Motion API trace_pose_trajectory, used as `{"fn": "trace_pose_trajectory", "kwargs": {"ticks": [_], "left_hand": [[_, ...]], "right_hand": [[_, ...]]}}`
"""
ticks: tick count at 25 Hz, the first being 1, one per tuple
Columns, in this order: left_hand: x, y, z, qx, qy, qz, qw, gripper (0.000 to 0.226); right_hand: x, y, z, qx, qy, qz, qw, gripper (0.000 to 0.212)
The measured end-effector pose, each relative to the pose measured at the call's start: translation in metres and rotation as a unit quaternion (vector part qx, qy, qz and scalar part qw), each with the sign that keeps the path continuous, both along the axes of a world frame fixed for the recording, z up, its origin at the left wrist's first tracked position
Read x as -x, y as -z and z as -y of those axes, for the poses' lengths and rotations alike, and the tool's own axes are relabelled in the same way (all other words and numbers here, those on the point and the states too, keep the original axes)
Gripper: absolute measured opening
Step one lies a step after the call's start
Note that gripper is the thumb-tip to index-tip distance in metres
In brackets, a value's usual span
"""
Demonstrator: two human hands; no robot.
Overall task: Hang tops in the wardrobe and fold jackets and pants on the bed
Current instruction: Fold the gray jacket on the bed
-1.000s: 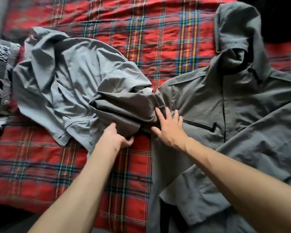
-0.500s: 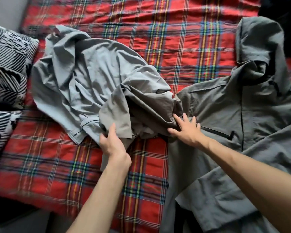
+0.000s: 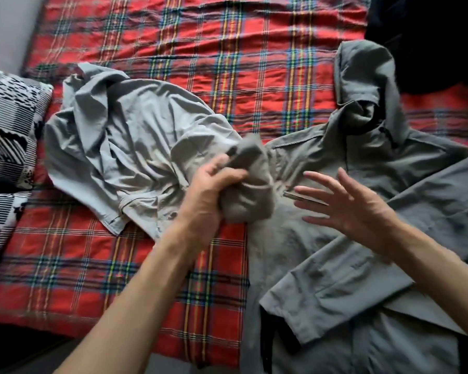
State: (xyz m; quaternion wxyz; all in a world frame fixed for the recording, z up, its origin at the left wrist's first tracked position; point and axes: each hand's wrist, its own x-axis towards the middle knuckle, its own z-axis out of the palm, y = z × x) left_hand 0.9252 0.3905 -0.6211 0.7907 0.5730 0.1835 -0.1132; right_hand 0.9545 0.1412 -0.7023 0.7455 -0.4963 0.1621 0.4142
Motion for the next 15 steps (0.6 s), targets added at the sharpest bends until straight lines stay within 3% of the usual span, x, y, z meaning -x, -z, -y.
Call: {"fn": "trace_pose_trajectory", "kwargs": {"ticks": [2,4,5,6,8,10,12,15], "left_hand": [[0.026,0.013,0.072,0.0,0.215,-0.053,0.975,0.018],[0.06,0.037,0.137,0.003,0.423,-0.103,0.9,0.015],[0.074,0.057,0.157,-0.006,0.473,-0.119,0.873,0.011],[0.085,0.078,0.172,-0.03,0.474,-0.13,0.87,0.008],[0.094,0.119,0.182,-0.151,0.349,-0.148,0.913,0.006],[0.09,0.144,0.171,-0.24,0.147,-0.216,0.935,0.007],[0.08,0.157,0.155,-0.206,-0.012,-0.289,0.935,0.013],[0.052,0.166,0.145,-0.023,-0.137,-0.359,0.923,0.044]], "right_hand": [[0.03,-0.014,0.048,-0.023,0.037,-0.063,0.997,0.062],[0.072,-0.01,0.097,0.01,0.063,-0.134,0.989,0.062],[0.093,-0.006,0.118,0.055,0.052,-0.162,0.984,0.062],[0.113,0.0,0.139,0.136,0.016,-0.171,0.976,0.07],[0.144,0.032,0.181,0.32,-0.098,-0.072,0.94,0.093],[0.169,0.065,0.208,0.431,-0.203,0.045,0.878,0.062],[0.172,0.074,0.204,0.508,-0.201,0.097,0.832,0.024],[0.185,0.066,0.204,0.523,-0.091,0.308,0.789,0.032]]}}
